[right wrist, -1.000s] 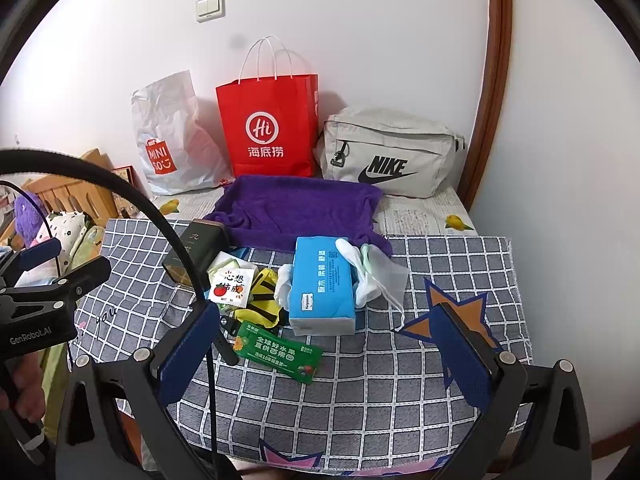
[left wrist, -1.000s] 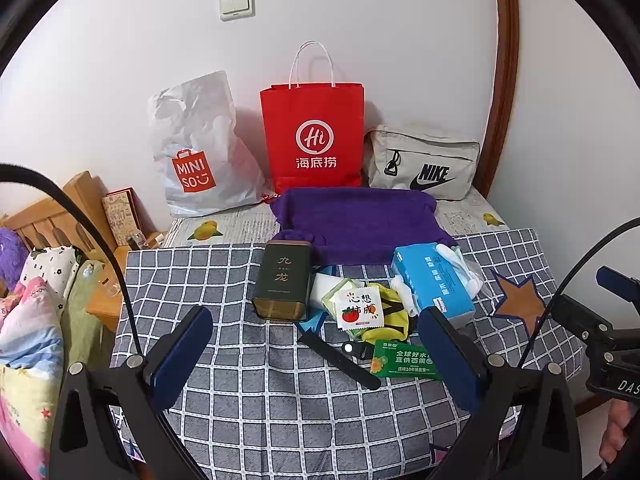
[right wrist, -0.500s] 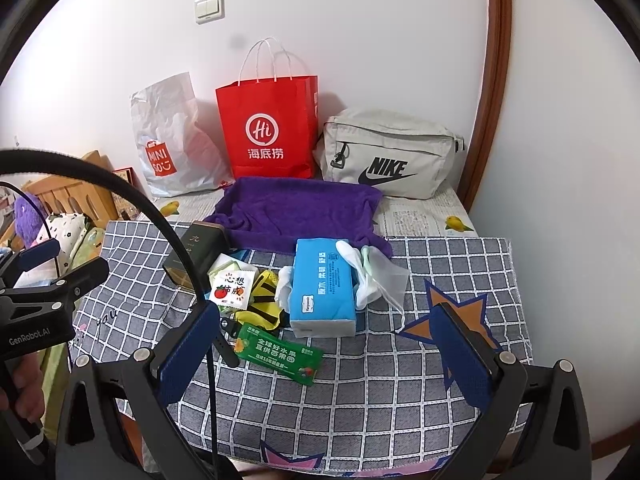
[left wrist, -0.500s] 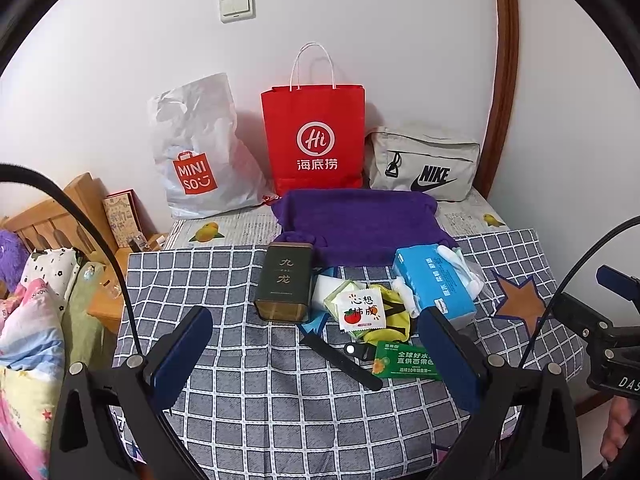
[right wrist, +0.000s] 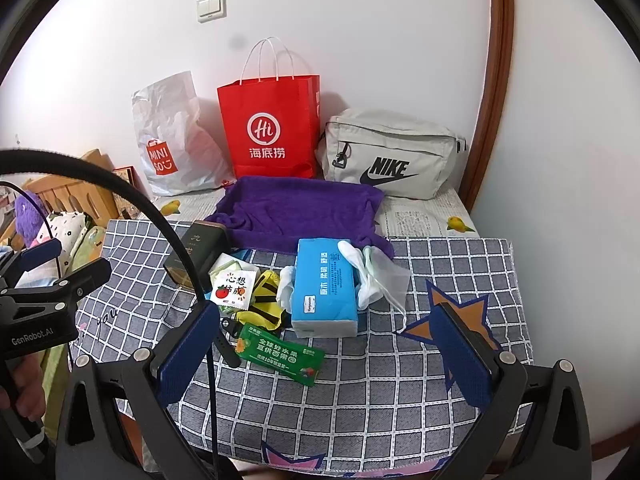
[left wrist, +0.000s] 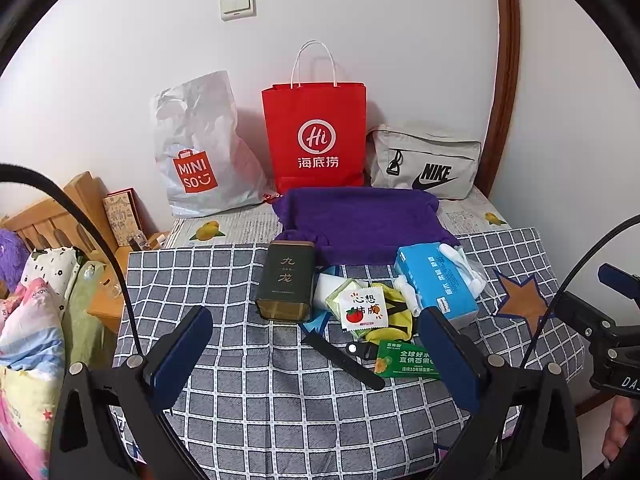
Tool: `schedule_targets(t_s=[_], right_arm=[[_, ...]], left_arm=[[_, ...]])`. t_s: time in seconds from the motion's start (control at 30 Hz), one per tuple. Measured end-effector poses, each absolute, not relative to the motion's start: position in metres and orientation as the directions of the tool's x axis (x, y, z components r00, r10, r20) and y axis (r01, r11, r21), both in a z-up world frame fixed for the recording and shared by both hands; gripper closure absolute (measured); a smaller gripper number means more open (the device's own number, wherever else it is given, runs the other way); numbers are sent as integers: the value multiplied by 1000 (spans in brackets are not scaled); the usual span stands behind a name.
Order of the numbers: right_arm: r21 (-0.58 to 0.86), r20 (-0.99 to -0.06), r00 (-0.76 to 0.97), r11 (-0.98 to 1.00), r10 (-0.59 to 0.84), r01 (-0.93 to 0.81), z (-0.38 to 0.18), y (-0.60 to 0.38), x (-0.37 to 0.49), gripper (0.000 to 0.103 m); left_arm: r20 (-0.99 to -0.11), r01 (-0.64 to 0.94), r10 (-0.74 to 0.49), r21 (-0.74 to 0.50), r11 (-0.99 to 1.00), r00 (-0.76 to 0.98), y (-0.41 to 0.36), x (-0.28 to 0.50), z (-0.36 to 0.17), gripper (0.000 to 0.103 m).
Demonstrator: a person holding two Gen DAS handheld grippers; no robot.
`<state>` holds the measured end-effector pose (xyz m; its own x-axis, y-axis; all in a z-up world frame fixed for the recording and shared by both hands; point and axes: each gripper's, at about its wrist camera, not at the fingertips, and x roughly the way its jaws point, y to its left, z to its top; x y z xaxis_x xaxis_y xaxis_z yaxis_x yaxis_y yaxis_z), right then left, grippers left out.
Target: Organize soft objects
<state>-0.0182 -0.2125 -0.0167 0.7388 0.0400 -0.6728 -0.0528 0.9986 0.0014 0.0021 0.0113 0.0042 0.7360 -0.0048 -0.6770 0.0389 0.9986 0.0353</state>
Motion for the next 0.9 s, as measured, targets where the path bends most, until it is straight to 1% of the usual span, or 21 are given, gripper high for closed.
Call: schedule_targets(t_s=[0.63,0.77,0.9], right_arm=[[21,-696,715,998,61,-65,-33,-214,6,0],[25,-698,713,998,64,-65,-42,-219,15,0],[37,-716,696,998,60,-48,-55,-228,25,0]], left_arm=[[-675,47,17,77,996,738,5,15,-1,0],[-697,64,0,66,996,717,7,27,-12,0],[-748,87,-17,55,995,663,6,46,-40,0]])
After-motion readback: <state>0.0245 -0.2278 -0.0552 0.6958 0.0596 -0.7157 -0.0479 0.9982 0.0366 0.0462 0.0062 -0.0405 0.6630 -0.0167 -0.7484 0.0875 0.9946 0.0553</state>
